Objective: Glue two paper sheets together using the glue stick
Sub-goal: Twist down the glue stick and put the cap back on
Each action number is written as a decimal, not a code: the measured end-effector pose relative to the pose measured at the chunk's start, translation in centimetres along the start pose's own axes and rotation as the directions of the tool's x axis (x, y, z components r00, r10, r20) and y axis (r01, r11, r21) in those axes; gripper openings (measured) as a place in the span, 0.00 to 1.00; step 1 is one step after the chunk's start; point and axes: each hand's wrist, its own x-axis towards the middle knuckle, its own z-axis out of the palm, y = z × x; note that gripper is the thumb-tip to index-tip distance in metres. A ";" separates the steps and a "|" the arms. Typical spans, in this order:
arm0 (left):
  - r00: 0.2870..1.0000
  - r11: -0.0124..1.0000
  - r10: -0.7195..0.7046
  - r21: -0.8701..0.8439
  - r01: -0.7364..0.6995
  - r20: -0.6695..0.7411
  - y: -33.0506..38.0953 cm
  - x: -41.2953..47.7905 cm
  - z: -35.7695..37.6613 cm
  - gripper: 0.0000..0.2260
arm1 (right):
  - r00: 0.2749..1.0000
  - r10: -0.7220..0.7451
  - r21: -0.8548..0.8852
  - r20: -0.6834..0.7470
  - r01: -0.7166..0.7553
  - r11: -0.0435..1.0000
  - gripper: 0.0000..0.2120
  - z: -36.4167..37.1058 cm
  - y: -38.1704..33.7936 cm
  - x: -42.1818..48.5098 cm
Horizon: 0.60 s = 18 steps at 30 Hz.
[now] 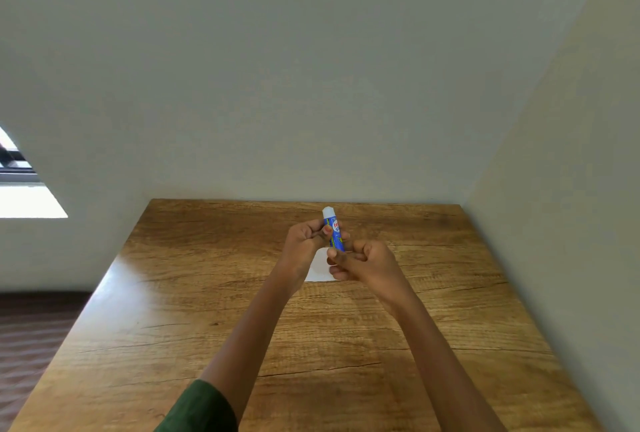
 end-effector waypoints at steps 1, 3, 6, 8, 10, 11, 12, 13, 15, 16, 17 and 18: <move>1.000 1.000 0.004 0.004 -0.004 0.005 0.0 -0.1 -0.1 0.08 | 0.998 0.017 0.059 0.056 -0.020 0.998 0.11 -0.2 -0.2 -0.2; 1.000 1.000 0.010 0.012 -0.010 0.009 -0.1 -0.2 -0.1 0.08 | 0.995 0.019 0.064 0.101 -0.026 0.998 0.12 -0.1 -0.2 -0.4; 1.000 1.000 0.000 0.014 -0.001 0.019 -0.1 -0.3 -0.1 0.08 | 0.999 0.024 0.088 0.024 -0.026 0.996 0.12 0.4 0.0 -0.4; 1.000 1.000 -0.004 0.008 0.004 0.028 0.0 -0.3 -0.1 0.08 | 0.996 0.013 0.044 -0.089 -0.009 0.999 0.12 0.6 0.1 -0.5; 1.000 1.000 0.000 0.003 0.000 0.021 0.1 -0.4 0.2 0.08 | 0.973 -0.036 -0.074 -0.228 0.020 0.997 0.10 1.0 0.2 -0.5; 1.000 1.000 0.001 0.006 -0.001 0.015 0.1 -0.3 0.4 0.08 | 0.953 -0.073 -0.141 -0.295 0.032 0.989 0.09 1.2 0.2 -0.5; 1.000 1.000 0.001 0.014 -0.001 0.011 0.2 -0.3 0.6 0.08 | 0.934 -0.105 -0.195 -0.342 0.039 0.980 0.11 1.4 0.3 -0.4; 1.000 1.000 -0.002 0.021 0.002 0.007 0.3 -0.2 0.8 0.08 | 0.925 -0.117 -0.226 -0.362 0.035 0.974 0.12 1.5 0.5 -0.3; 1.000 1.000 -0.008 0.026 0.008 0.000 0.3 -0.2 1.0 0.09 | 0.953 -0.061 -0.207 -0.298 -0.002 0.978 0.15 1.1 0.6 -0.1; 1.000 1.000 -0.015 0.022 0.015 -0.005 0.3 -0.3 1.0 0.09 | 0.976 -0.010 -0.163 -0.216 -0.026 0.986 0.16 0.7 0.6 0.0; 1.000 1.000 -0.022 0.017 0.022 -0.010 0.3 -0.3 0.9 0.09 | 0.992 0.033 -0.108 -0.120 -0.047 0.993 0.17 0.3 0.6 0.1; 1.000 1.000 -0.025 0.016 0.025 -0.014 0.2 -0.3 0.7 0.08 | 0.998 0.059 -0.055 -0.031 -0.060 0.997 0.16 -0.1 0.5 0.1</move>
